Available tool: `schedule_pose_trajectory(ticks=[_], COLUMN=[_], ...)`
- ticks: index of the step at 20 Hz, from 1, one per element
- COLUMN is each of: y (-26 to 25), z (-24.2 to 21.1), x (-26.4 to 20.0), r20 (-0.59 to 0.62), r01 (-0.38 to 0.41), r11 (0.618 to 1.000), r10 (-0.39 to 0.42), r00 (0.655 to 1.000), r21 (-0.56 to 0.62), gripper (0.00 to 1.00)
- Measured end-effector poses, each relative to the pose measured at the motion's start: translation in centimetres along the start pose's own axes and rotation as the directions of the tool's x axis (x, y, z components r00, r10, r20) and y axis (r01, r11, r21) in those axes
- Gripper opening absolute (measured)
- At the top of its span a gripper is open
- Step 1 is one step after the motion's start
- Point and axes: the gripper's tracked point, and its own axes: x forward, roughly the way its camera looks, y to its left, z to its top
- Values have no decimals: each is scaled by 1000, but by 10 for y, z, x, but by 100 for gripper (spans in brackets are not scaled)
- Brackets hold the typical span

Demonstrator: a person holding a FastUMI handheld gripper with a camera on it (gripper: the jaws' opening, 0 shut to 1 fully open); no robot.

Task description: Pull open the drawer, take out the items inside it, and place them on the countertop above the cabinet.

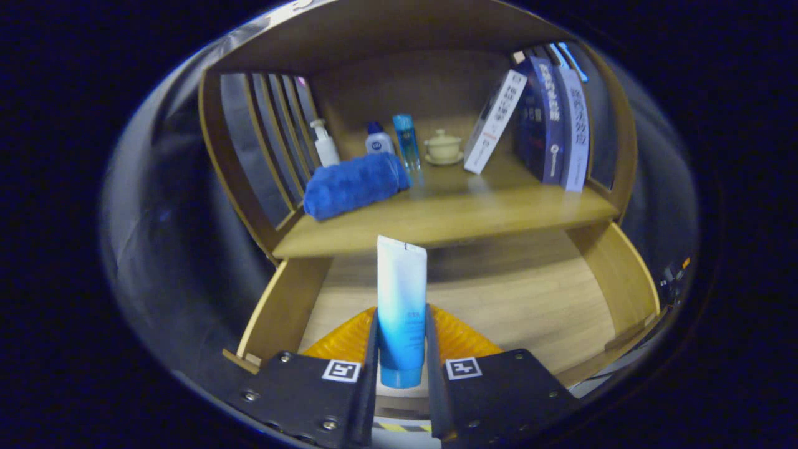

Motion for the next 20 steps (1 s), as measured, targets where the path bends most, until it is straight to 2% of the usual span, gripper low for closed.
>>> schedule_pose_trajectory(ticks=[4,7,12,15,18,20], y=[-2,-4,-19,-28,-32,-29], z=[51,84,112,119,108,112], x=[-17,-3,58,90,111,120], r20=[170,218,210,216,192,219], r01=[15,28,89,126,140,132], r11=[999,999,996,989,983,983], r10=[-7,-17,-81,-106,-116,-101], r00=[985,976,974,971,975,971], r21=[-49,-46,-29,-83,-115,-130], gripper=[35,35,35,36,35,35])
